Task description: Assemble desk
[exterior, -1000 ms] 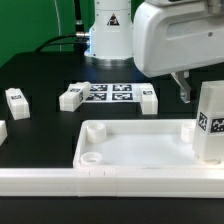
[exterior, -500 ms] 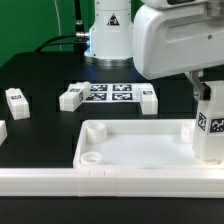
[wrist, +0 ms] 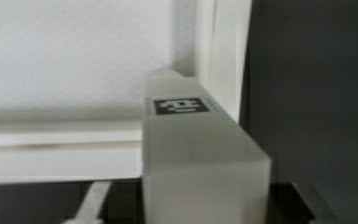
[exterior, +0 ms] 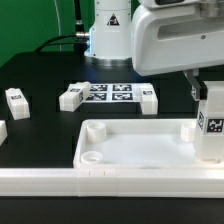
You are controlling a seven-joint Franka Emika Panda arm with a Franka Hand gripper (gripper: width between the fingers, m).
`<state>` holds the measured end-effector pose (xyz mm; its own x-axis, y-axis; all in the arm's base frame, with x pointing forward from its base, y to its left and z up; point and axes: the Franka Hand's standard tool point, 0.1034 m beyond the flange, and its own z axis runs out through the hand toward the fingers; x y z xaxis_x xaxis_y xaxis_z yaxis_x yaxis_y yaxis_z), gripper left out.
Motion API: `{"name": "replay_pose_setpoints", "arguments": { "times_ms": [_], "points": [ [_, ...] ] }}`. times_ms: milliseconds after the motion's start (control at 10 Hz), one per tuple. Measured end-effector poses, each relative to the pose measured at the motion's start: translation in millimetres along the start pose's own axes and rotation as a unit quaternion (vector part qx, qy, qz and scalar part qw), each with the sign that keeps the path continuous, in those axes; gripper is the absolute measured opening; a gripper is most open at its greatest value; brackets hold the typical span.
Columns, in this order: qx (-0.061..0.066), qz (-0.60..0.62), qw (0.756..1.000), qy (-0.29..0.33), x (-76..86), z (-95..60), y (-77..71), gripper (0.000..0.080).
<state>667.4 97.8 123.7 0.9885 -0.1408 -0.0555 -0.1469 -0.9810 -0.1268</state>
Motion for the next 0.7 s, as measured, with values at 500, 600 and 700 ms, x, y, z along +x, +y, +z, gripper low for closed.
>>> {"name": "replay_pose_setpoints", "arguments": {
  "times_ms": [500,600,700],
  "points": [
    [0.009,0.254,0.967,0.022,0.4,0.4,1.8,0.0295],
    [0.008,0.308,0.951,0.024,0.8,0.5,1.5,0.0295],
    [0.008,0.336,0.942,0.026,1.2,0.4,1.7,0.0295]
  ]
}}
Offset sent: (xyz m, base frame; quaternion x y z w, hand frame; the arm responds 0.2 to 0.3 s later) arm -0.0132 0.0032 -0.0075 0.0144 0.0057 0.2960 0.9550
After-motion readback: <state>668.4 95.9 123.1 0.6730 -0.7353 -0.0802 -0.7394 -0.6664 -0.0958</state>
